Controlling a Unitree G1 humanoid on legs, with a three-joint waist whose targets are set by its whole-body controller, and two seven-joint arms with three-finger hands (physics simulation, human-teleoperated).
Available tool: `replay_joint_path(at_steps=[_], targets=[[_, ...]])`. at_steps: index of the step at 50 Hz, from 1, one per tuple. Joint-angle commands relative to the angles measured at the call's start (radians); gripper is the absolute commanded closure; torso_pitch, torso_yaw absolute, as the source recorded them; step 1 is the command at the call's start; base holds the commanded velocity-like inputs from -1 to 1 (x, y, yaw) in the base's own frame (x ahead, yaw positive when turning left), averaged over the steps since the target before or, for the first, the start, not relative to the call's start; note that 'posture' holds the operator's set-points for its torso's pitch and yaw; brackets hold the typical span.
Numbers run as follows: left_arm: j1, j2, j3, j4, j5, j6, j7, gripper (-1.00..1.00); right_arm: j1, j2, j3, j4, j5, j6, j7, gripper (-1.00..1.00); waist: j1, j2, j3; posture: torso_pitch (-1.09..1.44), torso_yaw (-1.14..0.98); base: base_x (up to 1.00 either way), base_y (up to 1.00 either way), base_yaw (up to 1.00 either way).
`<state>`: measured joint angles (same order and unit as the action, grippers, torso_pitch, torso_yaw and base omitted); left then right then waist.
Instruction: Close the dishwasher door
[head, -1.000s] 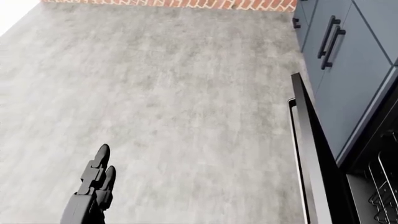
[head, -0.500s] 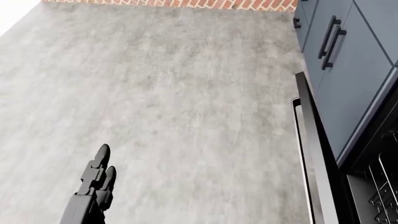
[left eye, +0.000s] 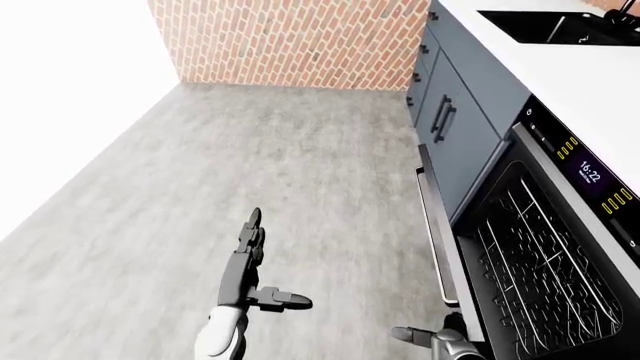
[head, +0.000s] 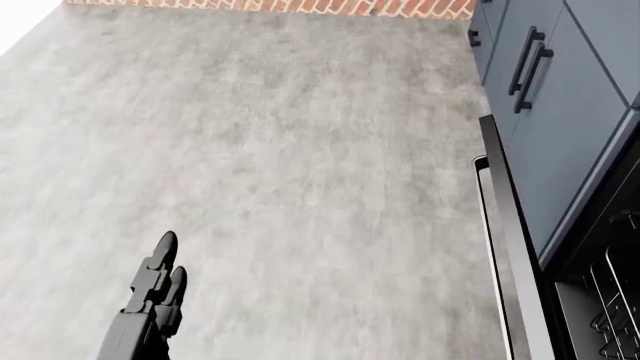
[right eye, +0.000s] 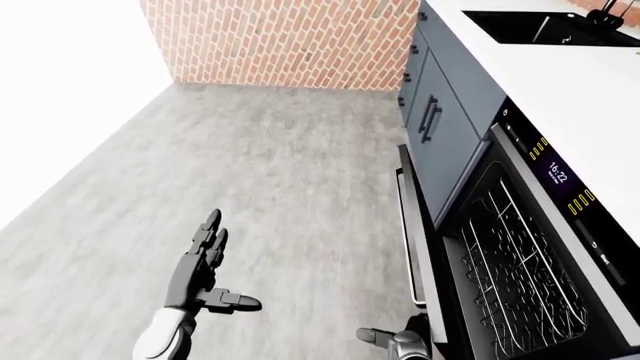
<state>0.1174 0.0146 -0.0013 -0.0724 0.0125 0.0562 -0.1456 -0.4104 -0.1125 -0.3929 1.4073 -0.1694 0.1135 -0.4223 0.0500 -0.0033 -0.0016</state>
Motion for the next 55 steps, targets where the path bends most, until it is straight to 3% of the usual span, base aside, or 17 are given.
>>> replay_joint_path(at_steps=[1,17,55], targets=[[-0.014,0.001,0.001,-0.043,-0.004,-0.029,0.000,-1.00,-0.001,-0.050,-0.021,-0.020,0.016,-0.001,-0.068,-1.00,-0.012,-0.008,-0.013,0.00,0.00,0.00,0.00,0.00],[-0.014,0.002,0.005,-0.045,-0.007,-0.029,-0.003,-1.00,-0.001,-0.055,-0.019,-0.020,0.023,0.003,-0.076,-1.00,-0.013,-0.007,-0.010,0.00,0.00,0.00,0.00,0.00],[-0.012,0.001,0.002,-0.050,-0.005,-0.026,0.000,-1.00,0.018,-0.082,-0.017,-0.020,0.011,0.057,-0.202,-1.00,-0.010,-0.011,-0.008,0.00,0.00,0.00,0.00,0.00]])
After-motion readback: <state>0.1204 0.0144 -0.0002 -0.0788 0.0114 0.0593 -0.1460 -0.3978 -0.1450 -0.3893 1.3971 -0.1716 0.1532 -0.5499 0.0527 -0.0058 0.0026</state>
